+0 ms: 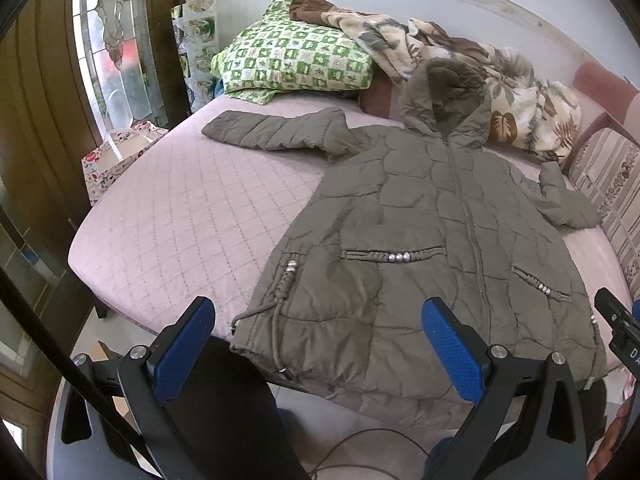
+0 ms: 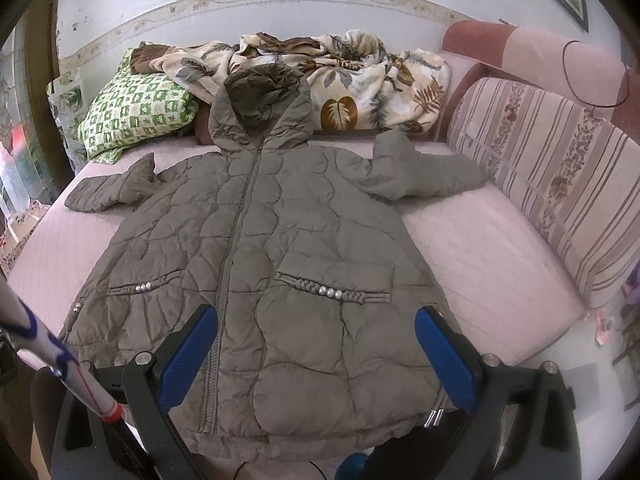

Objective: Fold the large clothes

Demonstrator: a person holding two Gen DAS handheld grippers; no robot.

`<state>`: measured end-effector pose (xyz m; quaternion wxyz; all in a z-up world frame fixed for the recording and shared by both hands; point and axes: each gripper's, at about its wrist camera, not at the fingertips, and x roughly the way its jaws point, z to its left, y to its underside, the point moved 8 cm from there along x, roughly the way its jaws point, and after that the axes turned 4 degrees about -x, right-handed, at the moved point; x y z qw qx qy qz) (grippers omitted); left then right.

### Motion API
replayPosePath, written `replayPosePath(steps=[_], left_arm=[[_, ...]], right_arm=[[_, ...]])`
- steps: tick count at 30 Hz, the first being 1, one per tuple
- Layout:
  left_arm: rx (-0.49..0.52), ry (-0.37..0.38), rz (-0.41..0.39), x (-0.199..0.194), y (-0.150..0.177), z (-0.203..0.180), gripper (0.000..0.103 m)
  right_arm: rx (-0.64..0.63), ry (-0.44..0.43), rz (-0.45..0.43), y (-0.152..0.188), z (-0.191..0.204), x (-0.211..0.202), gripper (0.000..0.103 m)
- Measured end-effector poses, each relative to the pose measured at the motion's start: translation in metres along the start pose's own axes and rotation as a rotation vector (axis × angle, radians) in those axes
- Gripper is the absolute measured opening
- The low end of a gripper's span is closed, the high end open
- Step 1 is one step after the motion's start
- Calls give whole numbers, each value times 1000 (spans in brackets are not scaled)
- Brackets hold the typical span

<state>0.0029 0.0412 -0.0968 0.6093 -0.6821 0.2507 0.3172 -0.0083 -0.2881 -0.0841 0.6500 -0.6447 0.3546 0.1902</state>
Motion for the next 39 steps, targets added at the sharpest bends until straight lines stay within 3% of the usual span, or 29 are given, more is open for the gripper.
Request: replayPosePath(steps=[16, 25, 29, 32, 36, 39], left_arm=[[-45, -103, 38, 28, -19, 23, 103], [-58, -122, 55, 55, -45, 34, 103], [-53, -126, 67, 73, -54, 40, 93], [-54, -125, 98, 89, -59, 45, 77], [-90, -104, 160, 118, -68, 57, 75], [-119, -117, 159, 143, -89, 75, 75]], right_arm=[[-46, -37, 1, -18, 14, 15, 101], [-52, -39, 19, -31, 16, 41, 101], [-61, -47, 36, -33, 23, 52, 101], [-76, -53, 56, -31, 29, 62, 101], [-90, -53, 81, -28, 36, 76, 101], [-89, -48, 103, -26, 36, 87, 101]])
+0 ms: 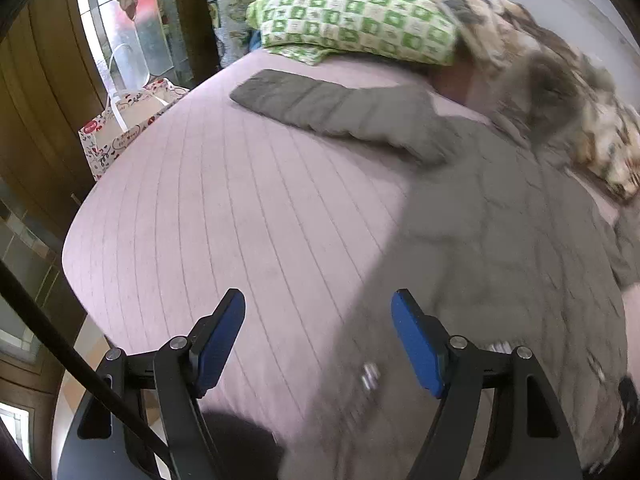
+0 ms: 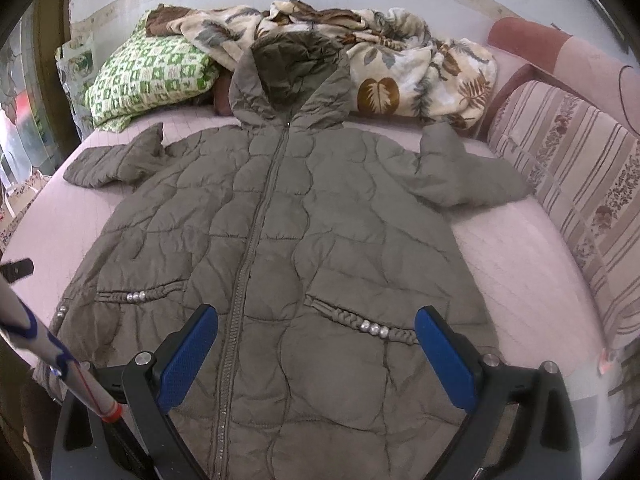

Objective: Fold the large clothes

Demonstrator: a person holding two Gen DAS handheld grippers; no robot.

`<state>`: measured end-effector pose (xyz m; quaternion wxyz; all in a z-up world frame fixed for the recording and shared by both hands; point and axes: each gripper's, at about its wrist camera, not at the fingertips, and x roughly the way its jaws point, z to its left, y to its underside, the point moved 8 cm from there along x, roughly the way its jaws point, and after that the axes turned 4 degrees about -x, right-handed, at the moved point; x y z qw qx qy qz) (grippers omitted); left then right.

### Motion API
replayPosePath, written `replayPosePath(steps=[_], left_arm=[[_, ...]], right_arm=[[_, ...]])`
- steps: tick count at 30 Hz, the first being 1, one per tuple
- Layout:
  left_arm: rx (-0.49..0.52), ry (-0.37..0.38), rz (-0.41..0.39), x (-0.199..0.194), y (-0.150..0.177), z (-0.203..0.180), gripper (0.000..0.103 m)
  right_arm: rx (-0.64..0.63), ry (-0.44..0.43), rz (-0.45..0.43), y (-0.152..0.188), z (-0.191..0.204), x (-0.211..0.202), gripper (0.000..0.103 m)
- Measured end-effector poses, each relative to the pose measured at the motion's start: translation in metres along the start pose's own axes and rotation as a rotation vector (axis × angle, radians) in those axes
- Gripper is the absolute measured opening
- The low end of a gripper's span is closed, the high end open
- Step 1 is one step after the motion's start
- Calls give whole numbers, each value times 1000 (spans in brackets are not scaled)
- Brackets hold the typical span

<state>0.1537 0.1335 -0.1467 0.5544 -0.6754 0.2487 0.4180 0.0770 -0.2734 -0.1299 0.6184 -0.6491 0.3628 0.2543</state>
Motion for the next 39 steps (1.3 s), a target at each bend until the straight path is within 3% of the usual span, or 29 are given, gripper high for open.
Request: replayPosePath(steps=[6, 16, 24, 29, 35, 37, 38, 39], left_arm=[[-53, -13, 7, 53, -59, 24, 75], [-269, 35, 97, 173, -157, 61, 72], [-461, 193, 152, 239, -204, 70, 72], [-490, 214, 127, 257, -226, 55, 72], [-514, 167, 111, 278, -245, 47, 73], [-537, 109, 117, 279, -248, 49, 52], [-548, 71, 121, 277, -246, 52, 22], [-566, 62, 136, 274, -245, 54, 16]], right_arm=[[16, 11, 51, 0, -2, 26, 101], [32, 28, 131, 0, -1, 69, 101], [44, 59, 175, 0, -9, 95, 101], [54, 79, 193, -3, -16, 109, 101], [65, 93, 190, -8, -19, 122, 101], [61, 99, 196, -7, -19, 126, 101], [60, 101, 199, -6, -19, 128, 101], [59, 101, 200, -6, -20, 129, 101]])
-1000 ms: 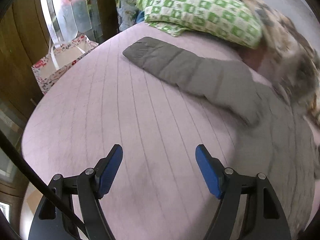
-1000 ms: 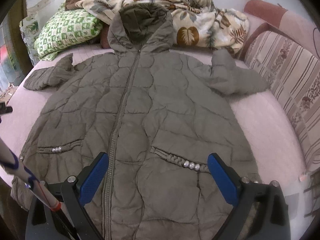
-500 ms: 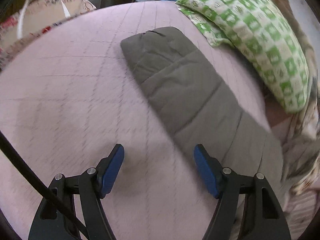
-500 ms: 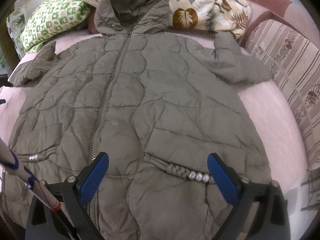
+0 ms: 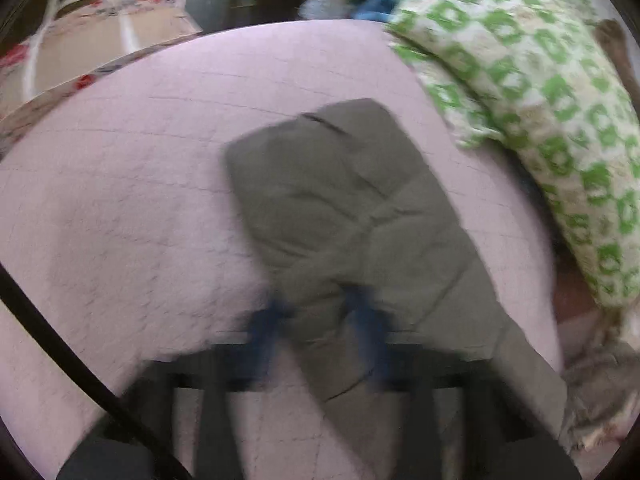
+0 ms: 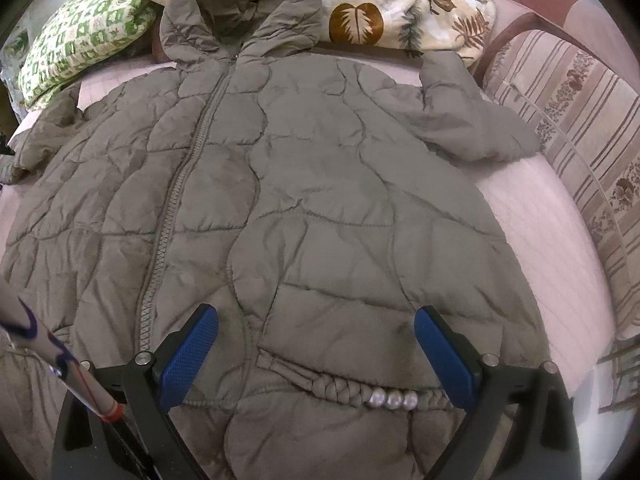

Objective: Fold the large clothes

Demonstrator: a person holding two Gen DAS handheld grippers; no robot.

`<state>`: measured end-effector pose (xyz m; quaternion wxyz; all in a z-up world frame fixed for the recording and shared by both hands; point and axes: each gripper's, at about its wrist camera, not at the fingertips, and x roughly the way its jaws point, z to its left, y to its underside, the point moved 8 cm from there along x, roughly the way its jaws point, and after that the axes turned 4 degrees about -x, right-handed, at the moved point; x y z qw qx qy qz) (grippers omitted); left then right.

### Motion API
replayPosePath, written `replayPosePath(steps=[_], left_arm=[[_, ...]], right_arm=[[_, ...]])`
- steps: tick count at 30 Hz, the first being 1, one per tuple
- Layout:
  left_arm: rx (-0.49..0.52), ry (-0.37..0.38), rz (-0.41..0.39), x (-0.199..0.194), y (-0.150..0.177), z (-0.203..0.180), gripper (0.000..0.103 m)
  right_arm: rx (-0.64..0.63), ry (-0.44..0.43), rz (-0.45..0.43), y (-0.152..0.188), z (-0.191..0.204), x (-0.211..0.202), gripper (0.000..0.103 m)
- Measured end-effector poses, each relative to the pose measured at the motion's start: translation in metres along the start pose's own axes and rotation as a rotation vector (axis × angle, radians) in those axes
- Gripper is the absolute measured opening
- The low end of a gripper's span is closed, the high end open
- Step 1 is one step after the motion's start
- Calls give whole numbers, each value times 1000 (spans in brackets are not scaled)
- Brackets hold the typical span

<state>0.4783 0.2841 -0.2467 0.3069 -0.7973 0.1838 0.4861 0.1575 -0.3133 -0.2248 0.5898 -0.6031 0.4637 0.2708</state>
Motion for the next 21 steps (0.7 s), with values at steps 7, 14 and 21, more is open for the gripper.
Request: replayPosePath(steps=[7, 14, 21], left_arm=[[151, 30, -60, -72, 20, -38, 8], [367, 250, -64, -162, 112, -128, 7], [592, 344, 77, -163, 269, -185, 7]], right_arm=[[2, -9, -18, 2, -6, -4, 101], [48, -58, -64, 11, -21, -27, 101], [109, -70, -100, 25, -48, -52, 101]])
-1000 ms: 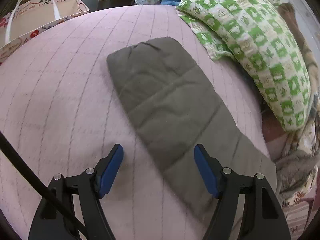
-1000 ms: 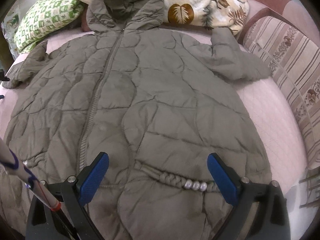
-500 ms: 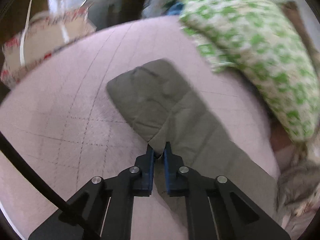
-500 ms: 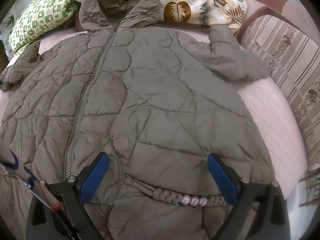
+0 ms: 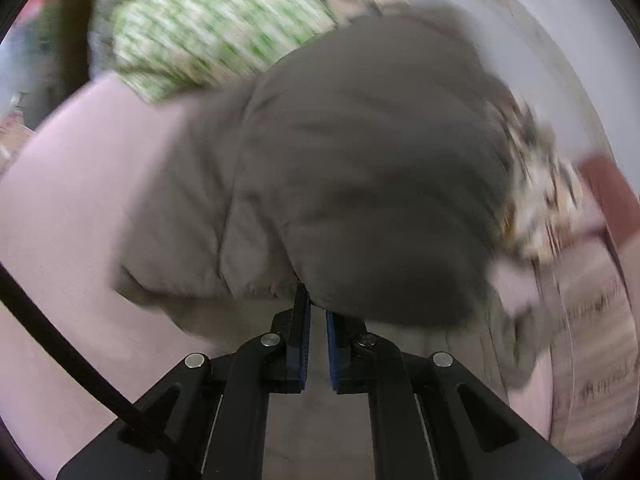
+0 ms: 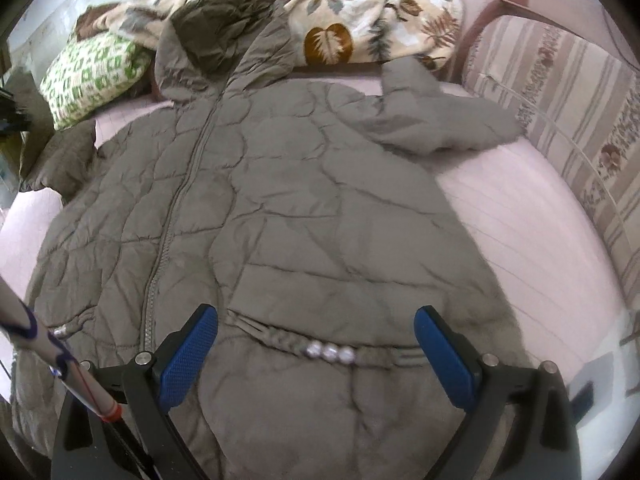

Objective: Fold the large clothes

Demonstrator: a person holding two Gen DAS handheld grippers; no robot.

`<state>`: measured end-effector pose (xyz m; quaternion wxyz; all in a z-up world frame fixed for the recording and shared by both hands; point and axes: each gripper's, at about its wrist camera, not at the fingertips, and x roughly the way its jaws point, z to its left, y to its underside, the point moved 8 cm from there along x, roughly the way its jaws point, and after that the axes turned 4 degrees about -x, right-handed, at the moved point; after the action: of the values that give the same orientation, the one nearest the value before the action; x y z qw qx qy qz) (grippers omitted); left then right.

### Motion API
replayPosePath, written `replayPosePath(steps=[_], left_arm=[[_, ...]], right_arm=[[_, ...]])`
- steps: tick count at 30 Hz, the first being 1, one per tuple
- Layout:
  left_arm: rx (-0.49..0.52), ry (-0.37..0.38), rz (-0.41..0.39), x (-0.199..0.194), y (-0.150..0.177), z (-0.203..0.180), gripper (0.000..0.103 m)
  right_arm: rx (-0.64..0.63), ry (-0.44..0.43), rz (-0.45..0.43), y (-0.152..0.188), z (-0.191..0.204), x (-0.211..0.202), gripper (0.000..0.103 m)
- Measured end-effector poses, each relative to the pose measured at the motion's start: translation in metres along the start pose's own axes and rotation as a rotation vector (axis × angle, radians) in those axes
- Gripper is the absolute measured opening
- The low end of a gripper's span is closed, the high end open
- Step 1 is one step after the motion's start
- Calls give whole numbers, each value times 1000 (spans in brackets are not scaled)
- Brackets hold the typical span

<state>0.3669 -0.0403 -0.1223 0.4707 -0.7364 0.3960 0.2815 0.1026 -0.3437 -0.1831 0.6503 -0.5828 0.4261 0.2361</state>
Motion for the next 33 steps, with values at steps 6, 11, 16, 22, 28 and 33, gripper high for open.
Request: replayPosePath(steps=[6, 11, 16, 22, 28, 33], left_arm=[[160, -86, 107, 52, 85, -46, 14], [182, -85, 94, 27, 118, -46, 43], [193, -178, -28, -40, 138, -16, 57], [130, -248, -87, -85, 177, 27, 63], [144, -318, -136, -91, 203, 49, 63], [123, -294, -78, -79, 212, 51, 63]], right_arm=[[41, 19, -15, 8, -29, -17, 101], [65, -15, -18, 6, -40, -28, 101], [88, -197, -16, -18, -19, -23, 101], [152, -352, 26, -71, 13, 43, 101], [364, -396, 134, -123, 15, 133, 97], [398, -431, 196, -141, 30, 154, 39]])
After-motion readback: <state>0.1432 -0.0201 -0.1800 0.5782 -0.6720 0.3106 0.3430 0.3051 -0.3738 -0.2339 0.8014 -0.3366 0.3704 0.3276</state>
